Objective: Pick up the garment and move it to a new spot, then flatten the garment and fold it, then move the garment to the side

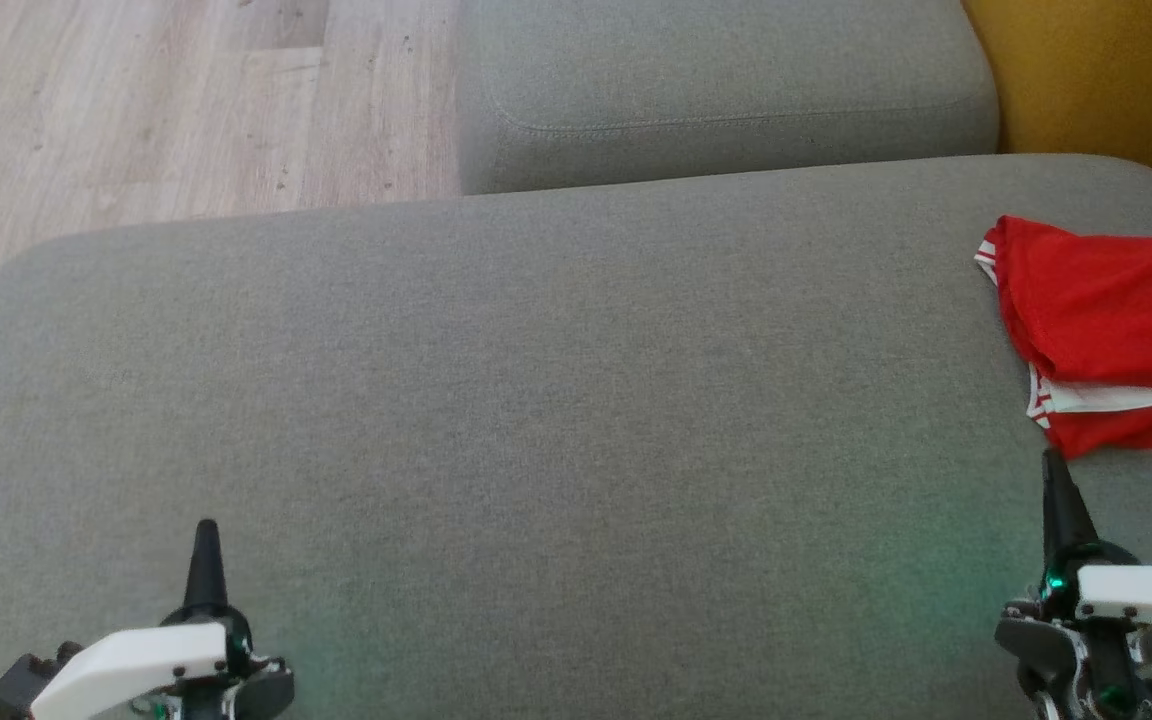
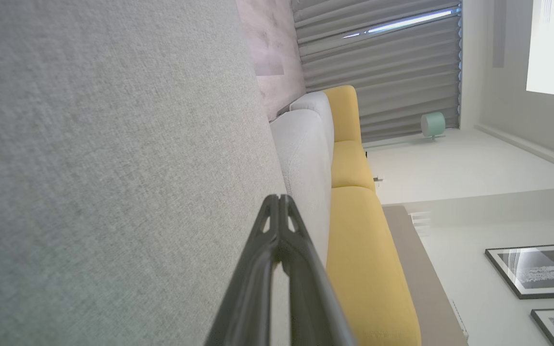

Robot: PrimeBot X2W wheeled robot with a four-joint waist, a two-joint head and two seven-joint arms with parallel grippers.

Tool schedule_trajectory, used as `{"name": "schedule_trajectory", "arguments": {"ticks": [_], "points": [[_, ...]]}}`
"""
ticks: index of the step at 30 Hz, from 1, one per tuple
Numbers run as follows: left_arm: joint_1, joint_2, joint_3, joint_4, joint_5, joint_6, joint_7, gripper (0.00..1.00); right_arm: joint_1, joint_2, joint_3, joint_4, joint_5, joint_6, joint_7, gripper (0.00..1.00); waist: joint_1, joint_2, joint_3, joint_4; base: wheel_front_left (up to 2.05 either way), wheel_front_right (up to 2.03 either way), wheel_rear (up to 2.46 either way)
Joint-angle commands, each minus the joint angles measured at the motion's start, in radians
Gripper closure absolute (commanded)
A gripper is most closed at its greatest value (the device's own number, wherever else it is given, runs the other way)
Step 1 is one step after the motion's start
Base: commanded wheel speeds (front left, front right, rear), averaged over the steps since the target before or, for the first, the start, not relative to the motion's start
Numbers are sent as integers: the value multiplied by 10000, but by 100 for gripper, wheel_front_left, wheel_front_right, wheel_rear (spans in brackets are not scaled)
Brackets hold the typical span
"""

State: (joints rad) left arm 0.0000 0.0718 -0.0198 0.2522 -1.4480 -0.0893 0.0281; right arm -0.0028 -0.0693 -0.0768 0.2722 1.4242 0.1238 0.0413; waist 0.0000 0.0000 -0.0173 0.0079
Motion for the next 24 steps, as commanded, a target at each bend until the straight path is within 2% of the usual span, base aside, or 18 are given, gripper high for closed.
{"name": "schedule_trajectory", "arguments": {"ticks": [1, 15, 24], "points": [[-599, 97, 457, -250, -311, -97, 95, 100, -601, -13, 97, -309, 353, 62, 112, 100, 0, 0, 20, -8, 0, 0, 0], [-1042, 77, 927, -92, -1930, -411, 522, 100, -1025, 19, -133, -288, 2024, 69, 527, 100, 0, 0, 203, -78, 0, 0, 0], [-1049, 48, 972, -88, -1910, -414, 559, 100, -1031, 38, -162, -286, 2017, 69, 551, 100, 0, 0, 204, -79, 0, 0, 0]]}}
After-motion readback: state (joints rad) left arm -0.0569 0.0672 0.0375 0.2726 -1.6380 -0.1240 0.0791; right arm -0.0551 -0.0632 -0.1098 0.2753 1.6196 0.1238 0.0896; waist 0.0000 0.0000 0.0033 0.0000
